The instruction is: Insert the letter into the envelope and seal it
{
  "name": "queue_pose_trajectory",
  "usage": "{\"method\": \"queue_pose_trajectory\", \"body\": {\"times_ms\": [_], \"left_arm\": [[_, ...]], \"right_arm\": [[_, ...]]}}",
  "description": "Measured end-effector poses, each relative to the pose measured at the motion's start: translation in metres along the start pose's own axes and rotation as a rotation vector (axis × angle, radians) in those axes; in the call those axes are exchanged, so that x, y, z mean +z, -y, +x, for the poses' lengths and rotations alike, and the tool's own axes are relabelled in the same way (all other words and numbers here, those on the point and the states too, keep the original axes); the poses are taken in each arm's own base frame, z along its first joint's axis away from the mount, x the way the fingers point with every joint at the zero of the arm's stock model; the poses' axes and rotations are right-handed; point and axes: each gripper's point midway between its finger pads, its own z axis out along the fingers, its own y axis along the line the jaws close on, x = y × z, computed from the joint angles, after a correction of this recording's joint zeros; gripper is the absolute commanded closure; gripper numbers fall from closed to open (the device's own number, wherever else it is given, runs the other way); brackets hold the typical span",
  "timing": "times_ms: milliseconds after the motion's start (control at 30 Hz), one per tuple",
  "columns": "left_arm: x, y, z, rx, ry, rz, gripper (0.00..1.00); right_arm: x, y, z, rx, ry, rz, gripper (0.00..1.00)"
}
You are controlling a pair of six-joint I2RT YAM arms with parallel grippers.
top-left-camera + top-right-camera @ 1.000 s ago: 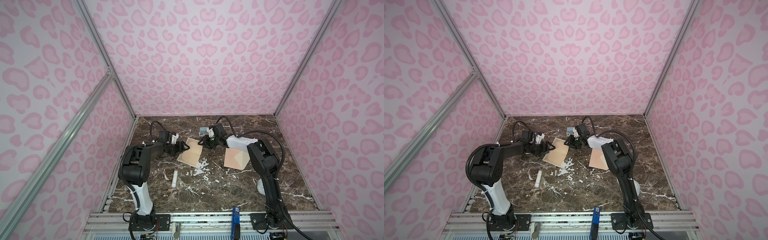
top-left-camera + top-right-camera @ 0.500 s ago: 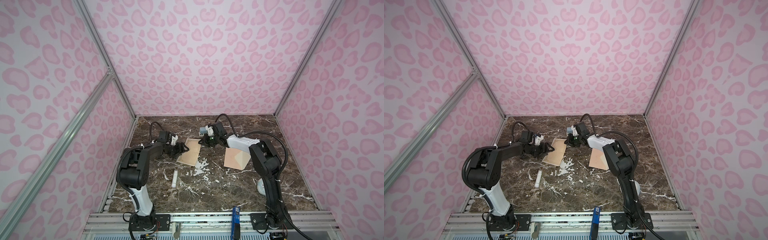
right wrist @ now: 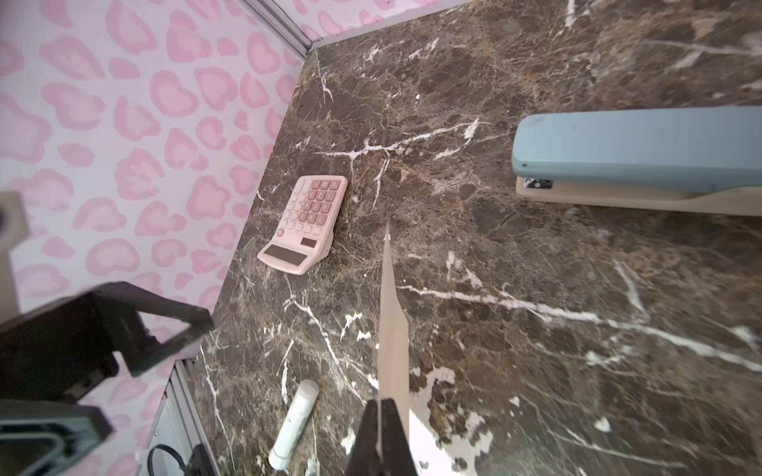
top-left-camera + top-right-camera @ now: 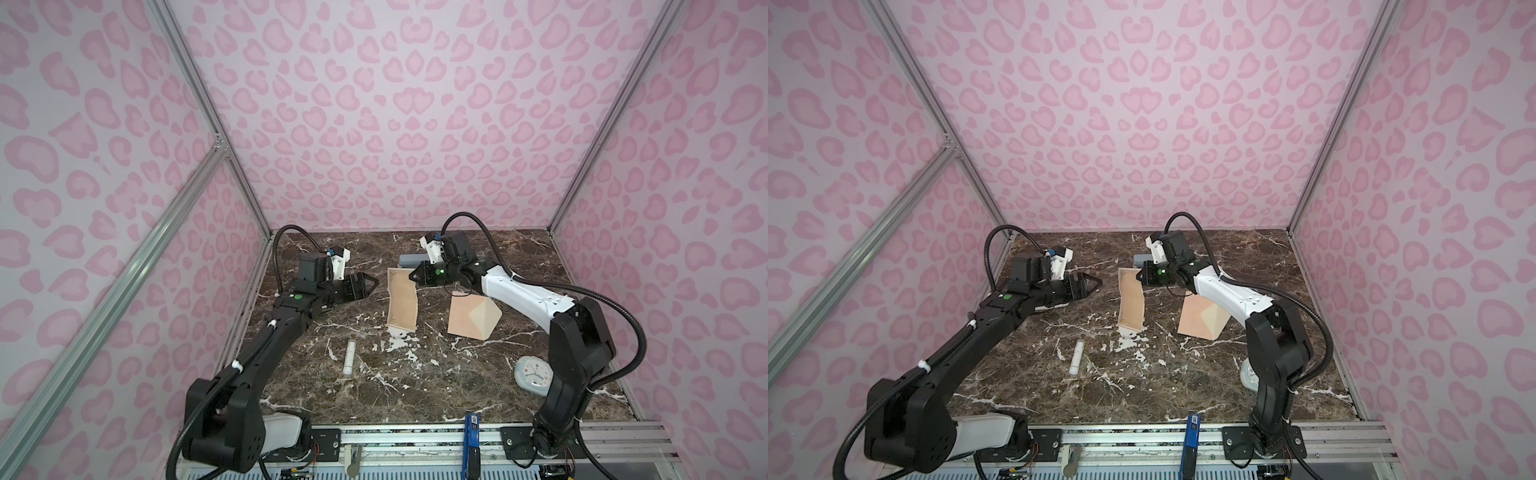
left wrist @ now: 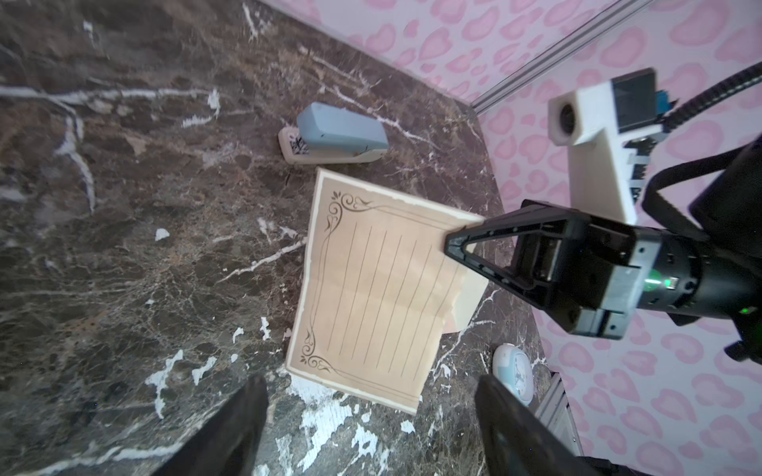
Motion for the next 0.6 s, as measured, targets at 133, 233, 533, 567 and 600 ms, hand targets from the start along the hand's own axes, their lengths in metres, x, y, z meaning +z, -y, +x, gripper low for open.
{"method": "queue_pose_trajectory", "body": {"times_ms": [133,233,533,567,600], "left_arm": [[-0.037,0.029,0.003,0.111,0.109,0.043,0.14],[-0.056,0.042,0.008,0.195,0.173,0.077,0.14],[-0.088,0.071,0.023,0.453,0.302,0.164,0.08],[-0.09,0.074,0.024,0.477,0.31,0.173,0.06],[-0.091,0.076,0.026,0.494,0.311,0.18,0.02]], "right_arm": [[-0.036,-0.013,0.004,-0.116,0.023,0.01,1.0],[-0.057,-0.022,0.01,-0.193,0.036,0.008,1.0],[-0.118,-0.06,0.025,-0.513,0.138,-0.06,1.0],[-0.124,-0.064,0.029,-0.548,0.148,-0.074,1.0],[-0.128,-0.069,0.032,-0.581,0.155,-0.088,1.0]]}}
